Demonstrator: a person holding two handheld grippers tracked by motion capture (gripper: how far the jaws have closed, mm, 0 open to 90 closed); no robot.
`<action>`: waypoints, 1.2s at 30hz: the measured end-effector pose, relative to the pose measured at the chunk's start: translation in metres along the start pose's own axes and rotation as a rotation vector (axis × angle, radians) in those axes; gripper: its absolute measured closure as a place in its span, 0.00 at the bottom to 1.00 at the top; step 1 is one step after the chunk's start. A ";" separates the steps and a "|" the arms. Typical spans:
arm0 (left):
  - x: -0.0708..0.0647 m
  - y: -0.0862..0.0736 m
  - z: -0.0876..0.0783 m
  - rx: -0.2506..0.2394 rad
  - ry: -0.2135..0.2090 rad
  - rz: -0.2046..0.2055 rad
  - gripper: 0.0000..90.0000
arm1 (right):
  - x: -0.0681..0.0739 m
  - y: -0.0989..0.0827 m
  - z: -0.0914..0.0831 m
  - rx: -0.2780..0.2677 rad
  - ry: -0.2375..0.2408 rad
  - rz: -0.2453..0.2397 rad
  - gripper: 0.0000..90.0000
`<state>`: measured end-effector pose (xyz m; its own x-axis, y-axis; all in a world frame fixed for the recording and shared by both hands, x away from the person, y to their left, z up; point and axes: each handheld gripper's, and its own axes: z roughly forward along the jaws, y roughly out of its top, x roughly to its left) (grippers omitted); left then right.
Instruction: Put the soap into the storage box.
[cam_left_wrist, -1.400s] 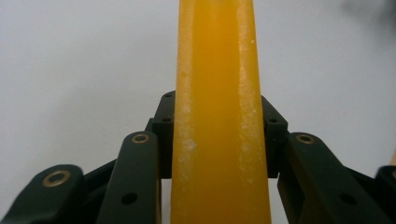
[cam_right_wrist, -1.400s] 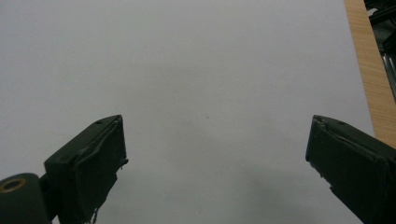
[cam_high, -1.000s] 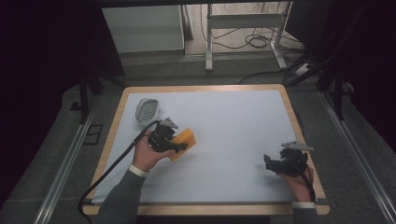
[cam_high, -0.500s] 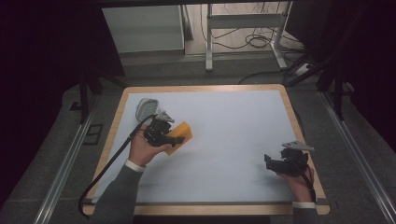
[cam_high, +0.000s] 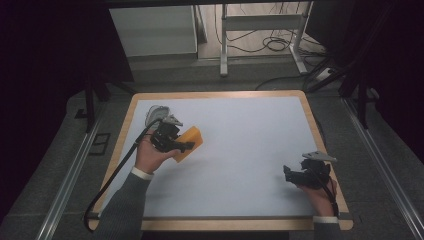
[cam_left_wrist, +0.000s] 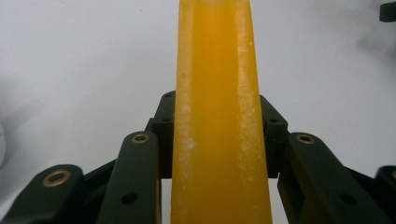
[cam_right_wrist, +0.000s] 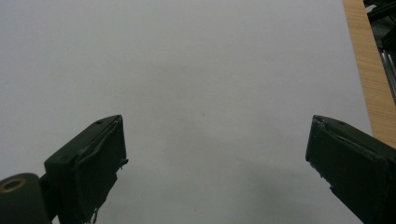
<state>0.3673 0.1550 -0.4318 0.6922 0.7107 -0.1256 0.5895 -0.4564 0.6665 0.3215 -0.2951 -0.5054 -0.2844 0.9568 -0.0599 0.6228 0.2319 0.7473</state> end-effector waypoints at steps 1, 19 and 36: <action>0.001 0.000 0.000 -0.002 0.001 -0.005 0.68 | 0.000 0.000 0.000 0.001 0.000 0.000 0.06; 0.016 0.004 -0.003 -0.007 0.025 -0.030 0.68 | 0.000 -0.001 0.000 0.004 -0.003 0.001 0.06; 0.029 0.012 -0.013 -0.023 0.061 -0.050 0.68 | -0.001 -0.001 0.001 0.005 -0.003 0.000 0.06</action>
<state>0.3889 0.1770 -0.4173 0.6348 0.7641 -0.1148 0.6126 -0.4071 0.6775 0.3218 -0.2957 -0.5066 -0.2819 0.9575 -0.0617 0.6268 0.2325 0.7437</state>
